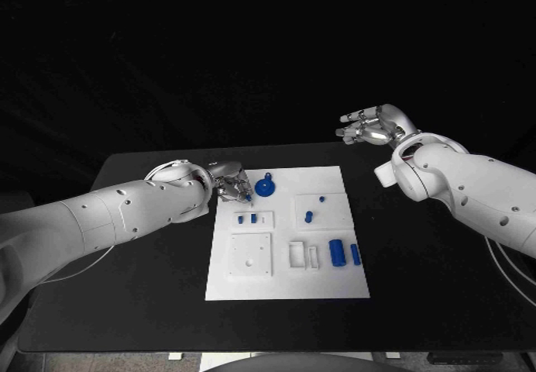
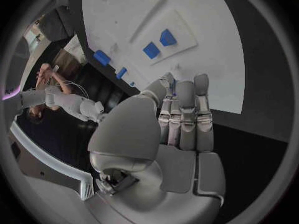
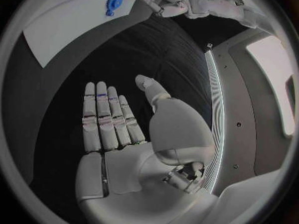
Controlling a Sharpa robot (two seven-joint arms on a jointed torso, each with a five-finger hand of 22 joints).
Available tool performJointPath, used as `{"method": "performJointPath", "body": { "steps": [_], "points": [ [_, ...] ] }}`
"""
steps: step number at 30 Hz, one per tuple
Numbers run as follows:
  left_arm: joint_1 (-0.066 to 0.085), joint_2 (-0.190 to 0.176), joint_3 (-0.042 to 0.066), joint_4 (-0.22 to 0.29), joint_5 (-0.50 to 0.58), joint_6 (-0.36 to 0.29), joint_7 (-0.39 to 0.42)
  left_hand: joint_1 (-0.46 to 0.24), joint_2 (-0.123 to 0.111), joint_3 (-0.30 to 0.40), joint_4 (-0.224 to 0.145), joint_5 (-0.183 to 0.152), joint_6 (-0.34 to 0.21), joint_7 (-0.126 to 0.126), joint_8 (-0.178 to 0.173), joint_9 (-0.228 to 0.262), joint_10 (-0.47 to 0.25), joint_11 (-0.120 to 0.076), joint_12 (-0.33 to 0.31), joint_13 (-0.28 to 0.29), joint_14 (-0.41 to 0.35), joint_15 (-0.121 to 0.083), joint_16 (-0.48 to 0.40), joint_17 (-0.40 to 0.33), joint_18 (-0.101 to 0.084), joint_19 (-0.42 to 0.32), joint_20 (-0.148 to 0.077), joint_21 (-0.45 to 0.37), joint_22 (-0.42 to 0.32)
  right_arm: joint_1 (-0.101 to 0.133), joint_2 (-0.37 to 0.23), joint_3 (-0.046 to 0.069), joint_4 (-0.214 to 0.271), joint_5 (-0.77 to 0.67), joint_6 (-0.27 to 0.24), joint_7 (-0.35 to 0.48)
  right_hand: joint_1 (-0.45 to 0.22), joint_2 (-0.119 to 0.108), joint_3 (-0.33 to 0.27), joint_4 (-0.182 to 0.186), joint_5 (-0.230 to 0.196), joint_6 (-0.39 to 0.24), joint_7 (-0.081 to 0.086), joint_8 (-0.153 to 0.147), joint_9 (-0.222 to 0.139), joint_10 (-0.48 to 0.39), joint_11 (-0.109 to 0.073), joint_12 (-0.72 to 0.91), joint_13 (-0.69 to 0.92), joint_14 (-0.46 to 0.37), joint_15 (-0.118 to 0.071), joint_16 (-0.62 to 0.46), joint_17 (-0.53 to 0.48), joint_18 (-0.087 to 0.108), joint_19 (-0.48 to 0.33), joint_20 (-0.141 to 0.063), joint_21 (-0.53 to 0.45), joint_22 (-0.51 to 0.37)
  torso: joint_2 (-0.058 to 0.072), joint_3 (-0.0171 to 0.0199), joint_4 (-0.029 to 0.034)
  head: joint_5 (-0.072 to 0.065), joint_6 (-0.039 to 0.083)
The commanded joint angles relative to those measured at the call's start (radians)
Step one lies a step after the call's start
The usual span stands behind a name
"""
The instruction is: Assemble the parts on the task board
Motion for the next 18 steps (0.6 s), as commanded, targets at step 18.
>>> {"method": "performJointPath", "body": {
  "steps": [18],
  "points": [
    [-0.009,0.016,-0.003,-0.017,-0.011,0.033,0.006,-0.002,0.001,-0.003,0.002,-0.004,0.003,-0.001,0.0,0.001,0.0,0.001,-0.004,0.001,0.006,-0.002,-0.005,0.002,0.011,0.009,0.0,-0.007,0.019,0.0,0.002,0.001,0.0,-0.002,0.011,0.008,-0.006,-0.007,0.003,0.0,0.004,0.003,-0.002,-0.004,-0.001,-0.005,0.001,0.001,-0.001,-0.007,-0.002,-0.003,-0.001,0.003,-0.007,0.002,-0.003,-0.001,0.0,0.0003,-0.0002,0.003,-0.001]
  ]
}}
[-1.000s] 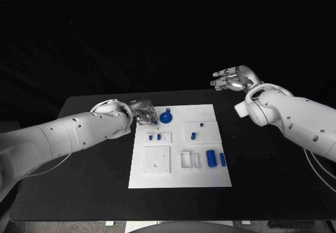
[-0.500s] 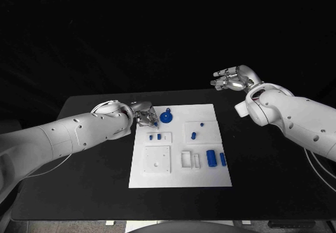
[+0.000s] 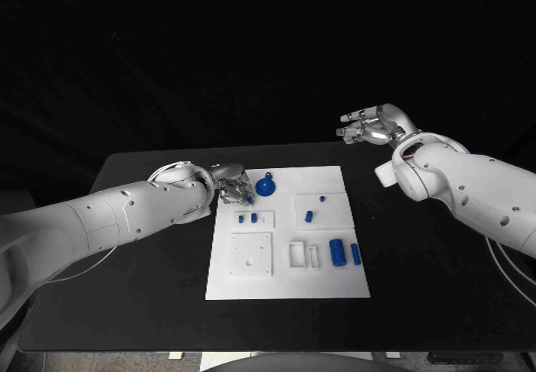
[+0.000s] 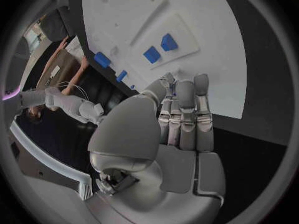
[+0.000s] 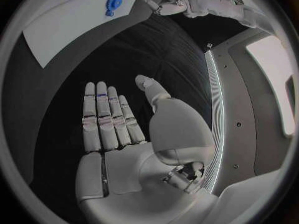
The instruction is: Assemble the parts on the task board
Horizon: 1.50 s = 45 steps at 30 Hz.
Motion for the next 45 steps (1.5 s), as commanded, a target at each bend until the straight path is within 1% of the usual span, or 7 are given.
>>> {"method": "performJointPath", "body": {
  "steps": [1,6,15,27,36,45],
  "points": [
    [-0.001,0.003,0.0,-0.003,-0.01,0.02,0.005,-0.002,0.001,-0.003,0.002,-0.004,0.003,-0.001,0.0,0.001,0.0,0.001,-0.004,0.001,0.006,-0.002,-0.005,0.001,0.011,0.009,0.0,-0.007,0.02,0.0,0.0,0.001,0.001,-0.002,0.01,0.008,-0.006,-0.007,0.003,0.0,0.004,0.003,-0.002,-0.004,-0.001,-0.005,0.001,0.001,-0.001,-0.008,-0.002,-0.003,-0.001,0.003,-0.007,0.002,-0.003,-0.001,0.0,0.0002,0.0005,0.0,0.0],
    [-0.003,0.004,-0.001,-0.008,-0.012,0.021,0.005,-0.002,0.001,-0.003,0.002,-0.004,0.003,-0.001,0.0,0.001,0.0,0.001,-0.004,0.001,0.006,-0.002,-0.005,0.001,0.011,0.009,0.0,-0.007,0.02,0.0,0.0,0.001,0.001,-0.002,0.01,0.008,-0.006,-0.007,0.003,0.0,0.004,0.003,-0.002,-0.004,-0.001,-0.005,0.001,0.001,-0.001,-0.008,-0.002,-0.003,-0.001,0.003,-0.007,0.002,-0.003,-0.001,0.0,0.001,-0.0003,0.0,0.0],
    [-0.003,0.005,-0.001,-0.017,-0.029,0.024,0.004,-0.001,0.002,-0.003,0.001,-0.004,0.004,-0.001,0.0,0.001,-0.001,0.001,-0.004,0.001,0.006,-0.002,-0.006,0.001,0.011,0.009,0.0,-0.007,0.02,0.0,0.0,0.001,0.001,-0.002,0.011,0.008,-0.008,-0.007,0.006,-0.001,0.004,0.004,-0.002,-0.004,-0.001,-0.004,0.0,0.001,-0.001,-0.008,-0.002,-0.004,-0.001,0.004,-0.008,0.002,-0.003,-0.001,0.0,0.0002,0.0003,-0.001,-0.001],
    [-0.005,0.011,-0.001,-0.023,-0.045,0.026,0.005,-0.001,0.002,-0.003,0.001,-0.004,0.004,-0.001,0.0,0.001,-0.001,0.001,-0.004,0.001,0.006,-0.002,-0.006,0.001,0.011,0.009,0.0,-0.007,0.02,0.0,0.001,0.001,0.0,-0.002,0.011,0.008,-0.008,-0.007,0.006,-0.001,0.004,0.004,-0.002,-0.004,-0.001,-0.004,0.0,0.001,-0.001,-0.008,-0.002,-0.004,-0.001,0.004,-0.008,0.002,-0.003,-0.001,0.0,0.0005,-0.001,-0.002,-0.002],
    [-0.008,0.014,-0.001,-0.026,-0.049,0.026,0.006,-0.001,0.002,-0.003,0.001,-0.004,0.004,-0.001,0.0,0.001,-0.001,0.001,-0.004,0.001,0.006,-0.002,-0.006,0.001,0.011,0.009,0.0,-0.007,0.02,0.0,0.002,0.001,-0.001,-0.002,0.012,0.008,-0.008,-0.007,0.006,-0.001,0.004,0.004,-0.002,-0.004,-0.001,-0.004,0.0,0.001,-0.001,-0.008,-0.002,-0.004,-0.001,0.004,-0.008,0.002,-0.003,-0.001,0.001,0.0008,0.0004,-0.005,-0.003],
    [-0.009,0.02,-0.002,-0.031,-0.049,0.033,0.004,-0.001,0.002,-0.003,0.0,-0.004,0.002,-0.001,0.0,0.001,-0.003,0.002,-0.004,0.001,0.004,-0.002,-0.008,0.001,0.012,0.008,0.0,-0.008,0.02,0.0,0.002,0.001,0.0,-0.002,0.012,0.008,-0.008,-0.007,0.006,-0.001,0.004,0.004,-0.002,-0.004,-0.001,-0.004,0.0,0.001,-0.001,-0.008,-0.002,-0.004,-0.001,0.004,-0.008,0.002,-0.003,-0.001,0.0,0.0012,-0.0006,-0.007,-0.002]
  ]
}}
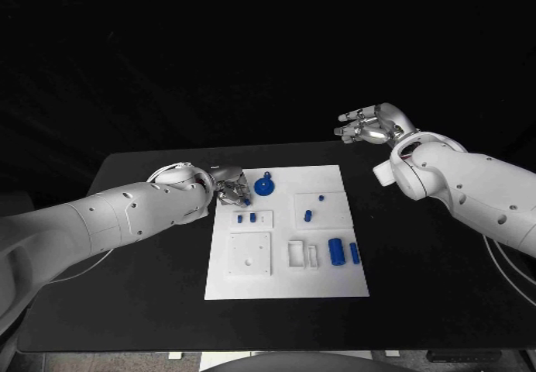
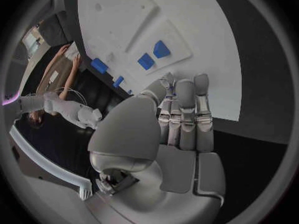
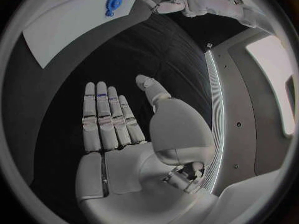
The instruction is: Assemble the parts on the task board
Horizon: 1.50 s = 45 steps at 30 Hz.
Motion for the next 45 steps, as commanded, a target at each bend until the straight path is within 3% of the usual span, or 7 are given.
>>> {"method": "performJointPath", "body": {
  "steps": [1,19,34,38,43,45],
  "points": [
    [-0.001,0.004,-0.001,0.0,-0.008,0.019,0.003,-0.001,0.002,-0.003,0.0,-0.004,0.002,0.0,0.0,0.001,-0.003,0.002,-0.004,0.001,0.004,-0.002,-0.006,0.001,0.012,0.008,0.0,-0.004,0.02,0.0,0.001,0.001,0.001,-0.002,0.011,0.008,-0.004,-0.003,0.006,-0.001,0.004,0.004,-0.002,-0.004,-0.001,-0.004,0.0,0.001,-0.001,-0.008,-0.002,-0.004,-0.001,0.004,-0.007,0.002,-0.003,-0.001,0.0,0.0005,-0.0004,-0.001,0.0],
    [-0.003,0.017,-0.002,-0.004,-0.007,0.024,0.004,-0.001,0.003,-0.002,0.0,-0.004,0.002,0.0,0.0,0.001,-0.003,0.002,-0.004,0.001,0.004,-0.002,-0.007,0.001,0.012,0.008,0.0,-0.004,0.02,0.0,0.001,0.001,0.001,-0.002,0.01,0.008,-0.004,-0.003,0.006,-0.001,0.004,0.004,-0.002,-0.004,-0.001,-0.004,0.0,0.001,-0.001,-0.008,-0.002,-0.004,-0.001,0.004,-0.007,0.002,-0.003,-0.001,-0.001,0.0,0.0002,-0.005,-0.001],
    [-0.003,0.017,-0.016,-0.006,-0.003,0.034,-0.007,-0.001,0.0,-0.002,-0.002,-0.005,-0.009,0.002,-0.001,0.0,-0.01,0.005,-0.004,0.001,0.001,0.0,-0.01,0.001,0.012,0.007,0.0,-0.006,0.02,0.0,-0.001,0.001,0.001,-0.003,0.011,0.007,-0.004,-0.003,0.008,-0.002,0.004,0.004,-0.002,-0.004,-0.001,-0.004,0.0,0.0,-0.001,-0.008,-0.002,-0.003,-0.001,0.003,-0.008,0.002,-0.003,-0.001,-0.001,-0.0002,0.0004,-0.004,-0.002],
    [-0.003,0.016,-0.016,-0.006,-0.003,0.037,-0.01,-0.005,-0.014,0.003,-0.005,-0.007,-0.05,0.011,-0.001,-0.001,-0.022,0.011,-0.004,0.001,-0.004,0.004,-0.015,0.0,0.014,0.004,0.004,-0.008,0.019,0.0,-0.002,0.001,0.001,-0.003,0.011,0.007,-0.004,-0.003,0.008,-0.002,0.004,0.004,-0.002,-0.004,-0.001,-0.004,0.0,0.0,-0.001,-0.008,-0.002,-0.003,-0.001,0.003,-0.008,0.002,-0.003,-0.001,0.0,-0.0007,0.0006,-0.005,-0.002],
    [-0.003,0.013,-0.016,-0.007,-0.003,0.03,-0.012,-0.011,-0.038,0.018,-0.011,-0.009,-0.166,0.003,-0.002,-0.004,-0.032,0.012,-0.004,0.001,-0.01,0.006,-0.018,-0.001,0.016,0.002,0.008,-0.012,0.019,0.0,-0.003,0.001,0.0,-0.003,0.013,0.006,-0.004,-0.005,0.006,-0.002,0.004,0.001,-0.002,-0.004,-0.001,-0.006,0.002,0.0,-0.001,-0.009,-0.001,-0.004,-0.001,0.003,-0.009,0.002,-0.003,-0.001,-0.001,-0.001,0.0007,-0.004,-0.001],
    [-0.003,0.012,-0.016,-0.007,-0.003,0.024,-0.011,-0.012,-0.045,0.022,-0.012,-0.009,-0.239,-0.005,-0.004,-0.006,-0.033,0.012,-0.004,0.001,-0.012,0.007,-0.019,-0.001,0.016,0.002,0.008,-0.014,0.019,0.0,-0.004,0.001,0.0,-0.003,0.016,0.006,-0.003,-0.006,0.004,-0.002,0.002,0.0,-0.001,-0.004,-0.001,-0.007,0.002,0.0,-0.001,-0.009,0.0,-0.004,-0.001,0.003,-0.01,0.003,-0.004,-0.001,0.0,-0.0009,0.0007,-0.004,-0.001]
  ]
}}
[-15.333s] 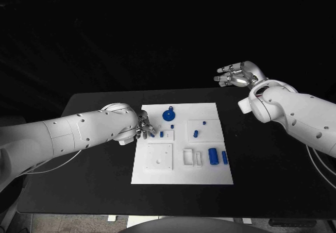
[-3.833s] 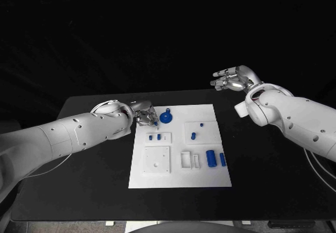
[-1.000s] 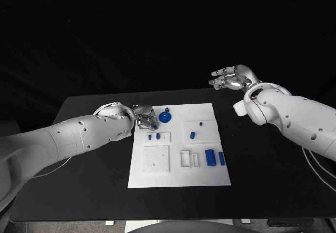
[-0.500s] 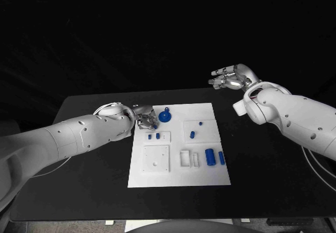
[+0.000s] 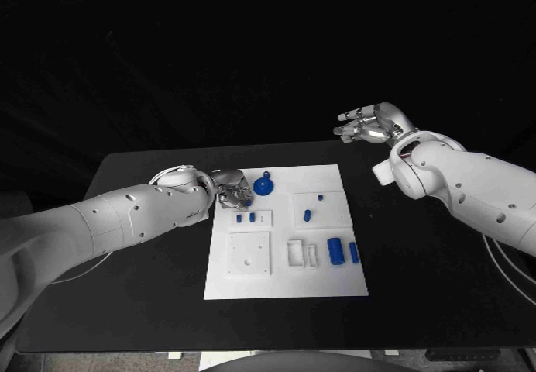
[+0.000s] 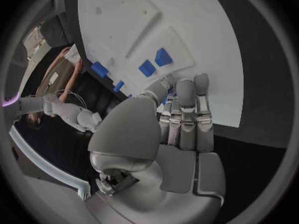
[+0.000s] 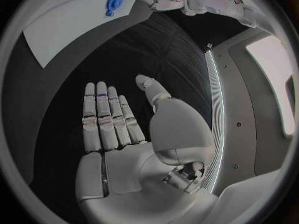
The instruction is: Assemble the parts on the task board
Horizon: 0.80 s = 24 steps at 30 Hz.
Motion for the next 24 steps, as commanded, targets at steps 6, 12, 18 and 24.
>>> {"method": "performJointPath", "body": {
  "steps": [6,12,18,24],
  "points": [
    [0.0,-0.003,0.0,-0.001,0.003,-0.016,0.002,-0.002,-0.021,0.008,0.003,-0.004,-0.155,-0.015,-0.003,-0.006,-0.034,0.009,-0.004,0.001,-0.009,0.007,-0.005,-0.001,0.019,0.002,0.012,-0.008,0.019,0.0,-0.003,0.001,-0.001,-0.007,0.021,0.005,0.0,-0.006,-0.003,0.0,0.0,0.0,-0.001,-0.004,-0.001,-0.009,0.003,0.0,-0.001,-0.01,0.001,-0.004,-0.001,0.003,-0.008,0.0,-0.003,-0.001,0.0,-0.0001,0.0004,0.0,0.001],
    [0.0,-0.006,0.0,-0.003,0.005,-0.03,0.001,0.005,-0.025,0.004,0.007,-0.004,-0.225,-0.023,-0.006,-0.009,-0.052,0.015,-0.004,0.001,-0.01,0.011,-0.003,-0.001,0.025,0.004,0.016,-0.011,0.019,0.0,-0.004,0.001,0.0,-0.04,0.047,-0.002,0.009,-0.006,-0.005,-0.005,-0.014,0.011,-0.002,-0.004,-0.001,-0.018,0.007,-0.004,-0.001,-0.019,0.005,-0.006,-0.003,0.004,-0.012,0.002,-0.004,-0.001,0.0,-0.0004,0.0005,0.001,0.003],
    [0.001,-0.018,0.002,-0.007,0.015,-0.054,0.002,0.011,-0.025,0.004,0.009,-0.002,-0.172,-0.006,0.0,-0.005,-0.073,0.021,-0.004,0.001,-0.008,0.014,-0.001,-0.001,0.03,0.006,0.019,-0.011,0.02,0.0,-0.006,0.001,-0.002,-0.155,0.128,-0.012,0.036,0.012,0.028,-0.032,-0.075,0.124,-0.014,0.002,0.004,0.015,-0.008,-0.008,-0.002,0.054,-0.025,0.019,-0.001,0.023,0.058,-0.022,0.022,0.005,-0.001,-0.0004,0.0007,-0.001,0.011],
    [0.011,-0.045,0.013,-0.013,0.157,-0.097,0.02,0.0,-0.019,0.024,0.013,0.009,0.037,0.035,0.019,0.006,-0.041,0.018,0.001,0.002,-0.027,0.015,-0.015,-0.011,0.032,-0.005,0.024,-0.006,0.022,0.0,-0.008,0.001,-0.001,-0.369,0.215,-0.018,0.085,0.014,0.054,-0.048,-0.152,0.225,-0.046,0.012,0.008,0.128,-0.061,-0.021,-0.001,0.324,-0.127,0.141,0.045,0.059,0.298,-0.113,0.175,0.071,-0.001,0.0006,0.0008,-0.007,0.022]
  ]
}}
